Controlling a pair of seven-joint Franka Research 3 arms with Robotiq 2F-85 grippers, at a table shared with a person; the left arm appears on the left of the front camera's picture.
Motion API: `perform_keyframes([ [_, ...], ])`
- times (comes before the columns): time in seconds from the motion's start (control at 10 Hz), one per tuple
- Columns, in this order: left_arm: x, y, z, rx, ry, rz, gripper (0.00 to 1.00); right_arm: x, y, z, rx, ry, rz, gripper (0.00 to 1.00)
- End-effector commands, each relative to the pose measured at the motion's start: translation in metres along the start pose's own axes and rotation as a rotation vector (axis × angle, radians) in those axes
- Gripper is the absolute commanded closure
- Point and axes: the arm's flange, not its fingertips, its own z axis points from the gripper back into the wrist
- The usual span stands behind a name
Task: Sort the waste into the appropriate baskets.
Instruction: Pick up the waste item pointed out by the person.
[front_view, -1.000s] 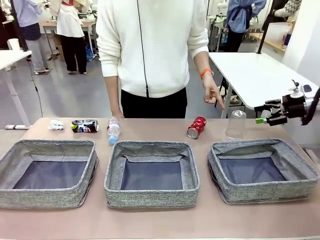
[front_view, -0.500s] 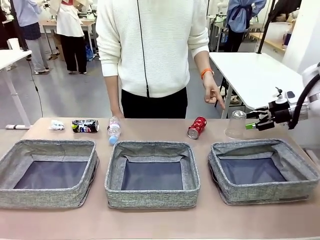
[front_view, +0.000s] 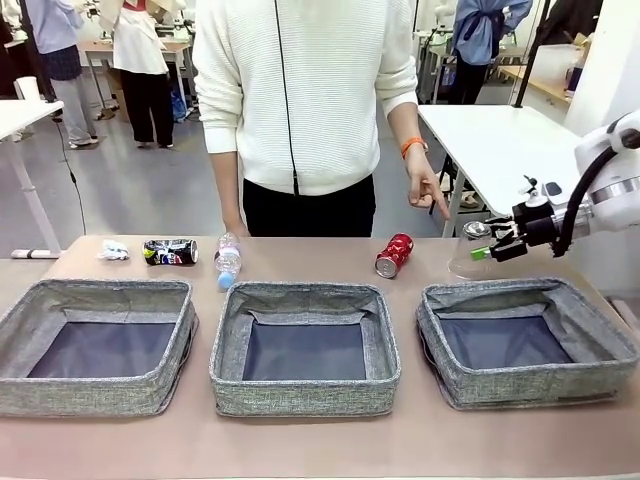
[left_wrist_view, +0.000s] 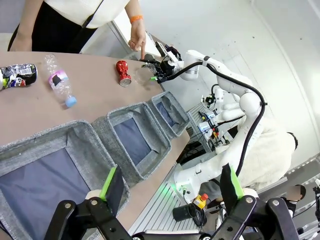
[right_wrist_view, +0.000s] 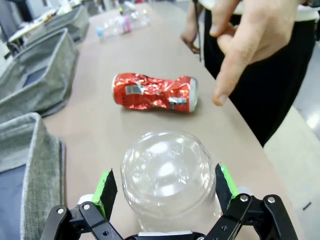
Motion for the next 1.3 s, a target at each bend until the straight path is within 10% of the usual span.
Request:
perform_keyframes([
  [0.0, 0.0016, -0.002, -0.0012, -0.018, -0.017, -0.02, 0.0, 0.0019, -0.0051, -0.0017, -0.008, 0.018, -0.029, 0.0],
  [0.4, 0.0016, -0.002, -0.0012, -0.018, -0.017, -0.02, 0.0, -0.001, -0.0023, -0.0022, 0.001, 0.011, -0.068, 0.0],
  [0.5, 0.0016, -0.002, -0.0012, -0.018, -0.017, -0.02, 0.0, -0.0015, -0.0047, -0.0003, 0.008, 0.025, -0.074, 0.6],
  [0.6, 0.0016, -0.002, -0.0012, -0.018, -0.017, -0.02, 0.0, -0.0021, -0.0052, 0.0002, 0.013, 0.015, -0.082, 0.6],
  [0.7, 0.0016, -0.002, -0.0012, -0.018, -0.017, -0.02, 0.0, -0.0028, -0.0054, 0.0018, 0.009, 0.019, -0.086, 1.0],
  [0.8, 0.0016, -0.002, -0.0012, -0.018, -0.017, -0.02, 0.0, -0.0035, -0.0056, 0.0033, 0.01, 0.019, -0.09, 0.66],
  [0.9, 0.0016, -0.002, -0.0012, -0.018, -0.017, -0.02, 0.0, -0.0043, -0.0058, 0.0042, 0.011, 0.02, -0.093, 1.0],
  [1.2, 0.0016, -0.002, -0.0012, -0.018, -0.017, -0.02, 0.0, -0.0051, -0.0056, 0.0061, 0.019, 0.023, -0.093, 1.0],
])
